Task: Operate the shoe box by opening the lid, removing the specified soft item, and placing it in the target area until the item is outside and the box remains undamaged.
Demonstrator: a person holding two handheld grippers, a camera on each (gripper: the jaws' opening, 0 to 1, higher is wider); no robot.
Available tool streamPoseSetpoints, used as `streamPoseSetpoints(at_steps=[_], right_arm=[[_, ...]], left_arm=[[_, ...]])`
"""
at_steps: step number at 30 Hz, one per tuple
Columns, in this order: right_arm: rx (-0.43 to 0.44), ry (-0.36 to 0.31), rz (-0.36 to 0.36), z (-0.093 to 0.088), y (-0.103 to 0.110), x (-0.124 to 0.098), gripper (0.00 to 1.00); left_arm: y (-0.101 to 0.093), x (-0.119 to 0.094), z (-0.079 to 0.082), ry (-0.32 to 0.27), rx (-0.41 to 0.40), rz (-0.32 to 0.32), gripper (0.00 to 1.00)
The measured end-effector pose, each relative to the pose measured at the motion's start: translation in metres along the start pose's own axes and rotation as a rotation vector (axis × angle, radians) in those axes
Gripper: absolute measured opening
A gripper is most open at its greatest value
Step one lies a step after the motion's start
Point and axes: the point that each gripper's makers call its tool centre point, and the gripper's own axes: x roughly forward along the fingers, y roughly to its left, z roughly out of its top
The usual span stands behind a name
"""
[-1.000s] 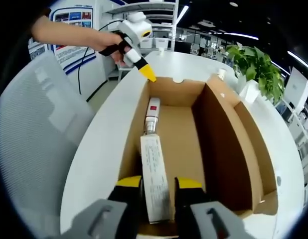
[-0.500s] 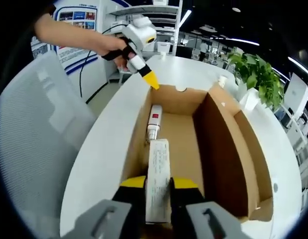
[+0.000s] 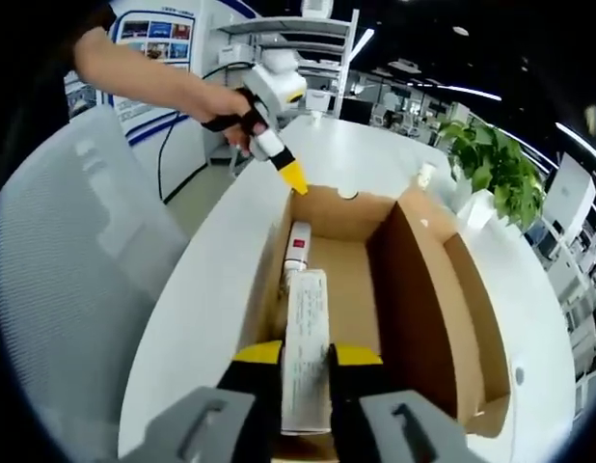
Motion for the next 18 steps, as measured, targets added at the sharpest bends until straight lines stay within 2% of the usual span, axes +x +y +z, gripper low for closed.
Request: streamPoseSetpoints(at_steps=[8, 18], right_arm=[[-0.015, -0.035, -0.03, 0.022, -0.008, -0.017, 0.14], [-0.038, -0.056, -0.045, 0.041, -0.018, -0.043, 0.14]], left_arm=[[0.0, 0.0, 0.0, -0.002, -0.009, -0.006, 0.03], [-0.001, -0.002, -0.002, -0.018, -0.025, -0.001, 0.03]])
